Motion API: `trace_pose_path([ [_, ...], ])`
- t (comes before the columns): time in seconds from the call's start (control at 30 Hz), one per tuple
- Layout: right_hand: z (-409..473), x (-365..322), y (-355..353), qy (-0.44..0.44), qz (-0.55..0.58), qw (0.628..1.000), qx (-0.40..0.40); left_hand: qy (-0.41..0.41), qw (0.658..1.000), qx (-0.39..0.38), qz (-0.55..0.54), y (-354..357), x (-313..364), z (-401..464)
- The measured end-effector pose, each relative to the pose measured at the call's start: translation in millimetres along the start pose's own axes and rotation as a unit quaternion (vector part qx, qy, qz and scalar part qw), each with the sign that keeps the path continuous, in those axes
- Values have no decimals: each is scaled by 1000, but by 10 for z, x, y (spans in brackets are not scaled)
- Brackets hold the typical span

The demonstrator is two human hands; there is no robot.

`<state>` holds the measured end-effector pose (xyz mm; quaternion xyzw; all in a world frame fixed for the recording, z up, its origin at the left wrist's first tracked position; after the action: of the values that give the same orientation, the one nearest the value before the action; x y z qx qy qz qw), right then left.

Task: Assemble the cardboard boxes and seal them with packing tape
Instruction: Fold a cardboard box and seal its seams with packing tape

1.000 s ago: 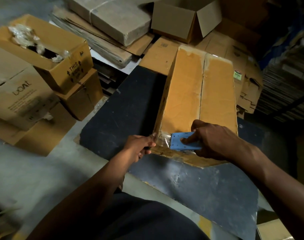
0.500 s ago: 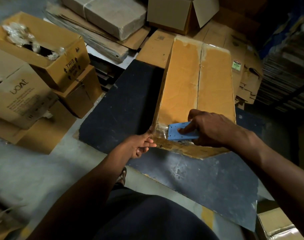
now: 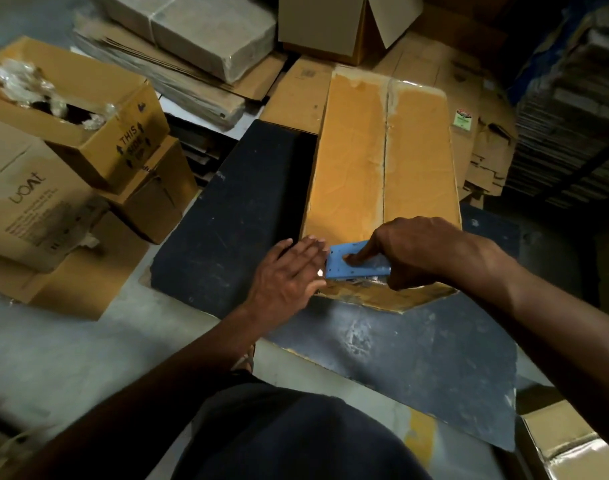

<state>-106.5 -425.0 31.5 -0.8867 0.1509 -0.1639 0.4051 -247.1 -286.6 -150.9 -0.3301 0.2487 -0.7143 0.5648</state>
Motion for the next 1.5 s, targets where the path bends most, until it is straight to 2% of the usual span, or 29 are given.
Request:
trace_pose_path([
  [0.07, -12, 6, -15, 4, -11, 1000, -1, 35, 997, 56, 28, 58, -57, -16],
  [0.17, 7, 59, 12, -1, -16, 1000, 5, 69, 993, 84, 40, 30, -106, 12],
  [0.53, -302, 598, 234, 34, -4, 998, -46, 62, 993, 89, 49, 64, -78, 76],
  [0.63, -346, 656, 313, 29, -2, 999, -39, 57, 993, 92, 49, 51, -57, 85],
  [0.83, -305, 650, 356, 21, -6, 999, -24, 42, 997, 56, 24, -15, -56, 72],
  [1.0, -320, 638, 400, 10, 15, 1000, -19, -13, 1000, -8, 11, -164, 60, 196],
  [1.2, -334, 604, 332, -15, 0, 1000, 1, 61, 990, -124, 19, 188, 481, 497],
  [1.33, -367, 627, 335, -30, -39, 999, -7, 82, 995, -50, 12, 390, 403, 384],
  [1.5, -439, 808, 390, -18, -33, 999, -32, 122, 992, -28, 25, 428, 349, 374],
])
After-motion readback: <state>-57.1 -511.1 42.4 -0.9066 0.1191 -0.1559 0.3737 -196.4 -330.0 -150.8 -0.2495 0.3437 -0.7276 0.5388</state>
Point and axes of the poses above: each hand's wrist, its own z-axis towards the middle knuckle, its own y-axis out of the palm, x = y × z, the point moved 2 cm from there along z, towards the middle knuckle, and after that the axes turned 4 degrees about -z, right-handed, at the moved point
